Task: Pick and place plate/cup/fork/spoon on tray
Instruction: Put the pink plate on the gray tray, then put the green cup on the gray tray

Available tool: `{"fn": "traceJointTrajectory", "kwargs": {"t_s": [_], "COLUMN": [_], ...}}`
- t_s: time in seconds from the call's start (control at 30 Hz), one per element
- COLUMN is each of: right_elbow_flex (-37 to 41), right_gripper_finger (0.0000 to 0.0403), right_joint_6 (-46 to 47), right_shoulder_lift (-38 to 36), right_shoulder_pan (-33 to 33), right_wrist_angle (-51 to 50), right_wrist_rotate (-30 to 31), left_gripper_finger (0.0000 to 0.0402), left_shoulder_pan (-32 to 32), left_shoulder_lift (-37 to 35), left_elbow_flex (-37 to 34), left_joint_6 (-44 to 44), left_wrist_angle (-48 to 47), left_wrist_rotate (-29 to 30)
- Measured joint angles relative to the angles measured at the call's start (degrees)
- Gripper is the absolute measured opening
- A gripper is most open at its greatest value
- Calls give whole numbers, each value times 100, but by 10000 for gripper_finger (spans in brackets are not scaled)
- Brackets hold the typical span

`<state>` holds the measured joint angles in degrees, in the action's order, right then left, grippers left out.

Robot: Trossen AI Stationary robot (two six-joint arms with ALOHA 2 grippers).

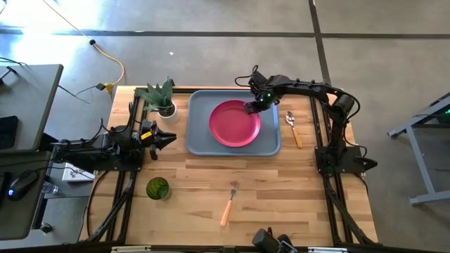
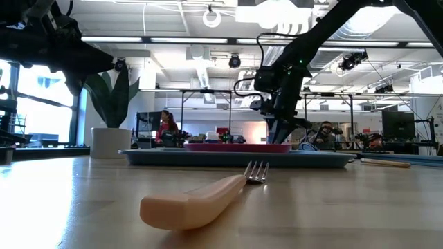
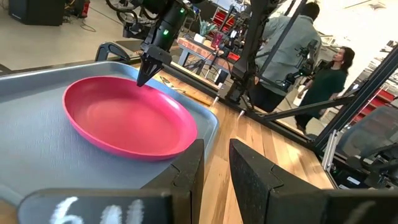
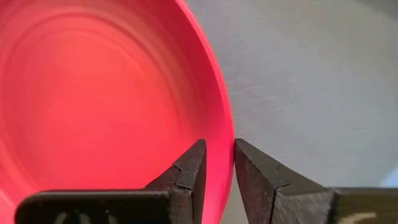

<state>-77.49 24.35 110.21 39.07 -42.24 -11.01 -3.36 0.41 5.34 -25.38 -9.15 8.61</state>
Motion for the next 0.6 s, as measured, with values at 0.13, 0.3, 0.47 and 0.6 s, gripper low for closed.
{"fn": "traceJointTrajectory", "kwargs": {"t_s": [0.13, 0.3, 0.47, 0.6], "right_elbow_flex": [-323, -857, -1417, -1778], "right_gripper_finger": [74, 74, 74, 74], "right_joint_6": [-36, -136, -205, -248], "right_shoulder_lift": [-2, -2, -4, -4], "right_shoulder_pan": [0, -11, -28, -120], "right_wrist_angle": [-442, -957, -1453, -1665], "right_wrist_rotate": [214, 404, 415, 503], "left_gripper_finger": [65, 65, 65, 65], "left_shoulder_pan": [0, 0, 0, 0], "left_shoulder_lift": [2, 0, 106, 364], "left_elbow_flex": [0, 10, 379, 867], "left_joint_6": [-3, -72, -10, 521], "left_wrist_angle": [55, 351, 305, 108], "left_wrist_rotate": [-62, -228, -237, -215]}}
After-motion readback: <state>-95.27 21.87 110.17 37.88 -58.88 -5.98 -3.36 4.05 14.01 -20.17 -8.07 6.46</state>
